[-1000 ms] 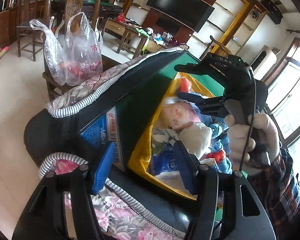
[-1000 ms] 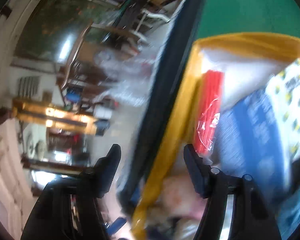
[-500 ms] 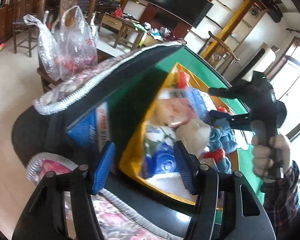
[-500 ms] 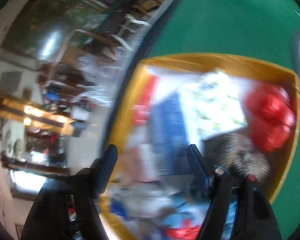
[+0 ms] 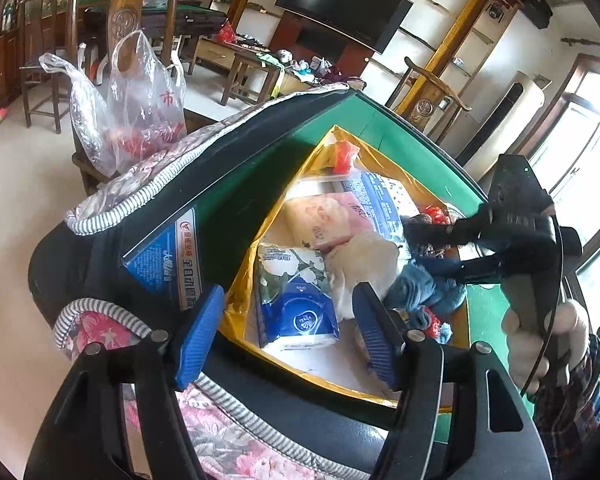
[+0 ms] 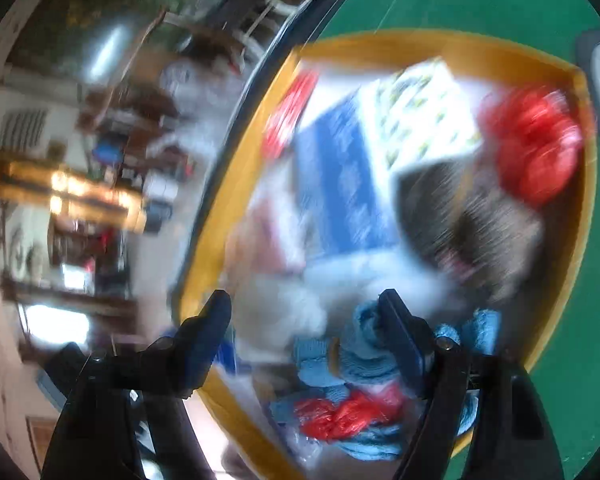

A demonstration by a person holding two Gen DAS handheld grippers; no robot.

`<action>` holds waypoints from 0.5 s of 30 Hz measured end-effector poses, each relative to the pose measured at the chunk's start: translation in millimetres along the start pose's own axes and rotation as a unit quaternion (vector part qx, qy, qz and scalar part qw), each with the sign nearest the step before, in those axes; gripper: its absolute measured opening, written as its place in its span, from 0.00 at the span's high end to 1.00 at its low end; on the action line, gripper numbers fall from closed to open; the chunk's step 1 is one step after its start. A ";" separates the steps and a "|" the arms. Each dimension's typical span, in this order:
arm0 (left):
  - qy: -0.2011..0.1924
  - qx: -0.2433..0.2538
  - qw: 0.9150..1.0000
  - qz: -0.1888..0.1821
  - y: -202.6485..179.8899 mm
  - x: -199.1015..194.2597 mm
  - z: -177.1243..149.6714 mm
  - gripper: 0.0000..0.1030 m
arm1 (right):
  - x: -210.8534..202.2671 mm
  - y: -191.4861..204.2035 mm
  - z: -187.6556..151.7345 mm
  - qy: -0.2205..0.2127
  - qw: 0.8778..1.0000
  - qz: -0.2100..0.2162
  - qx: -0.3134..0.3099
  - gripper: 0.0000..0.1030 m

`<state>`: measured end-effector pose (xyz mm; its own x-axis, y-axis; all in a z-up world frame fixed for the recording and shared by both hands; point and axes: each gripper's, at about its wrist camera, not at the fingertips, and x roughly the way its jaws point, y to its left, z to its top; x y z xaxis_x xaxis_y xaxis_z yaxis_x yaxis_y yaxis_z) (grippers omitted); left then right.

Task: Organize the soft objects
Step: 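Lift the right gripper away from the box and swing it over the table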

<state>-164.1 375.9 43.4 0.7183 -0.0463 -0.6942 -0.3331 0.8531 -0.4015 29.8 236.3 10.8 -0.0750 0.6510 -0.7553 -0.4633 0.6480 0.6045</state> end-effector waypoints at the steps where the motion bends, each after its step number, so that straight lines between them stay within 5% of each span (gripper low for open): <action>1: -0.002 0.002 1.000 0.003 -0.9 -2.7 -0.3 0.36 | -1.0 3.7 -0.9 -0.005 1.000 -0.003 -0.005 0.30; 6: -0.024 0.028 0.999 0.027 -12.5 -14.8 -0.4 0.36 | -54.2 10.5 -7.2 -0.096 0.995 0.000 -0.028 0.30; 11: -0.048 0.091 0.993 0.065 -47.6 -18.3 -7.4 0.36 | -99.0 -6.0 -35.1 -0.166 0.983 -0.064 -0.036 0.30; 15: -0.053 0.143 0.984 0.089 -79.8 -13.5 -17.0 0.36 | -123.2 -55.0 -53.3 -0.189 0.975 -0.117 0.003 0.30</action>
<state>-157.6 299.6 74.6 0.7285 0.1585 -0.6664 -0.2842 0.9551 -0.0836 17.4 99.4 57.1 0.3644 0.5833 -0.7259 -0.4238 0.7980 0.4285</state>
